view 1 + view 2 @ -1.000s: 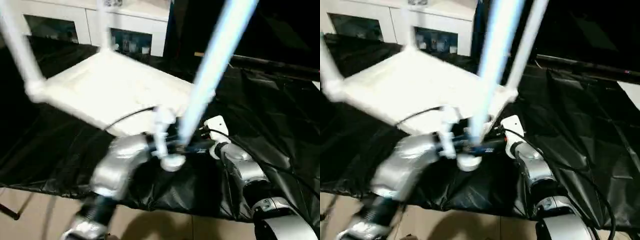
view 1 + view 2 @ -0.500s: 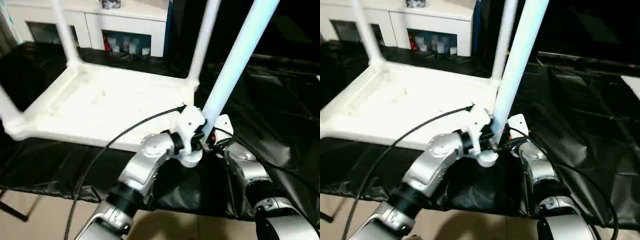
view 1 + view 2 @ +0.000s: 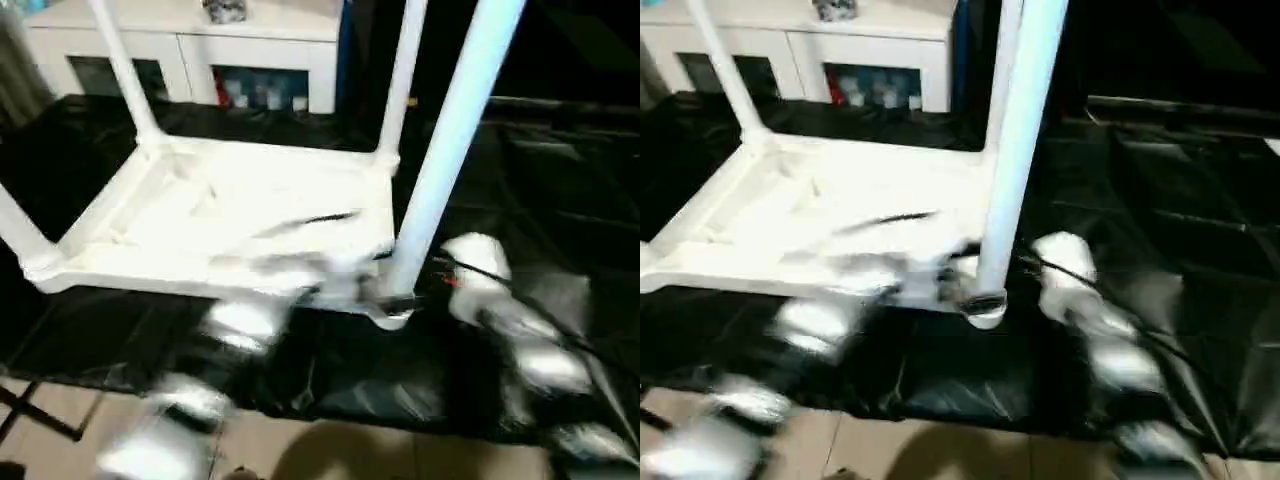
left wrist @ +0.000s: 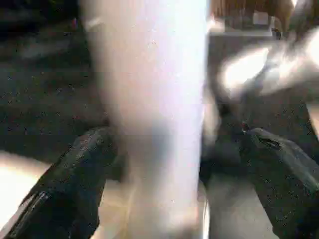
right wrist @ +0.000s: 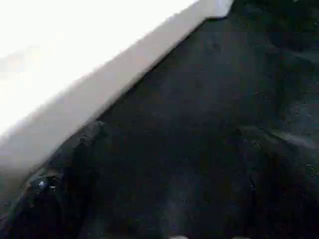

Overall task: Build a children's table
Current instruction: Rotate table base

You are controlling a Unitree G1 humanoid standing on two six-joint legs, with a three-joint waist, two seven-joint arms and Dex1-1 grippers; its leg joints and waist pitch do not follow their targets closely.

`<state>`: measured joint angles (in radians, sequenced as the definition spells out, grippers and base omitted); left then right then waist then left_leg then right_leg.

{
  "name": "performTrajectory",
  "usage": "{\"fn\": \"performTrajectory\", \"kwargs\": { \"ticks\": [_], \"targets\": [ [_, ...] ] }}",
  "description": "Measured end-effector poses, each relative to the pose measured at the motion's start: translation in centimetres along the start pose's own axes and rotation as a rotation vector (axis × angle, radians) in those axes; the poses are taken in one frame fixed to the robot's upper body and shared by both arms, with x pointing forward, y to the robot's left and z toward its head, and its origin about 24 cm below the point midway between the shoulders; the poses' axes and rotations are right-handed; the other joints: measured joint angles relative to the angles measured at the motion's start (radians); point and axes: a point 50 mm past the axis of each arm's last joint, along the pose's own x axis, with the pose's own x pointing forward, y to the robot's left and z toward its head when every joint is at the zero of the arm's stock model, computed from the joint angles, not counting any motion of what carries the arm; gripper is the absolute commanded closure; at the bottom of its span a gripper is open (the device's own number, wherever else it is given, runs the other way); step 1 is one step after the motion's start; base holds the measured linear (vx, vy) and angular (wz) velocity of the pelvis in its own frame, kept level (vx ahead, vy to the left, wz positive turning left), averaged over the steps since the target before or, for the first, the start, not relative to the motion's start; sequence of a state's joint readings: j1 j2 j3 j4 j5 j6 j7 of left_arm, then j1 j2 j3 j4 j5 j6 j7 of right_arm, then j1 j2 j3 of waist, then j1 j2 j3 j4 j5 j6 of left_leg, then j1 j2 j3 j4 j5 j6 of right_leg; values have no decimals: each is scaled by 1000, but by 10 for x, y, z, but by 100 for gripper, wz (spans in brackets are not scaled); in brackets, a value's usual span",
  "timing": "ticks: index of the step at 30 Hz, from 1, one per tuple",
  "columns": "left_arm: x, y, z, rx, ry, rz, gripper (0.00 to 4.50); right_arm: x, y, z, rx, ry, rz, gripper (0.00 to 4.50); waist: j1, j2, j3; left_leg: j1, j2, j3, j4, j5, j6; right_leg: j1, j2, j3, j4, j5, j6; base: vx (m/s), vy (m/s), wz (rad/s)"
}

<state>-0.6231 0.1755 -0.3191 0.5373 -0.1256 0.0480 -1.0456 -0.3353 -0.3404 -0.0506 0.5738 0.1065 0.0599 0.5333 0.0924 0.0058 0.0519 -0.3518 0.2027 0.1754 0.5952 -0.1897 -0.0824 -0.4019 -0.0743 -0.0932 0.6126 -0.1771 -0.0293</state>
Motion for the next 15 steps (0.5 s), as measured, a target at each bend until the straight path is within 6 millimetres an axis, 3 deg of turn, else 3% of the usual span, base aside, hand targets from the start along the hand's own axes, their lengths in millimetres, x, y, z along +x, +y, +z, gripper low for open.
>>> {"fn": "performTrajectory", "kwargs": {
  "ticks": [2,3,7,15],
  "targets": [
    [-12,4,-10,-30,56,-18,4,-13,-6,-2,-8,13,35,0,-1,0,0,0,0,0,0,0,0,0,0,0,-1,0,0,0,0,0],
    [-14,3,-13,-38,73,-38,32,-19,-6,-1,-25,13,67,0,1,0,0,0,0,0,1,0,0,1,-1,0,-1,0,0,0,0,0],
    [-21,7,-25,-42,144,-65,46,-41,-11,8,-74,16,179,0,6,1,0,0,0,0,1,0,1,2,-1,-1,-2,-1,1,0,0,0],
    [-19,20,-24,-38,212,-91,118,-84,-7,19,-58,76,396,0,12,2,-1,-1,0,0,0,-1,3,4,-1,-2,-3,-5,8,0,0,0]
  ]
}}
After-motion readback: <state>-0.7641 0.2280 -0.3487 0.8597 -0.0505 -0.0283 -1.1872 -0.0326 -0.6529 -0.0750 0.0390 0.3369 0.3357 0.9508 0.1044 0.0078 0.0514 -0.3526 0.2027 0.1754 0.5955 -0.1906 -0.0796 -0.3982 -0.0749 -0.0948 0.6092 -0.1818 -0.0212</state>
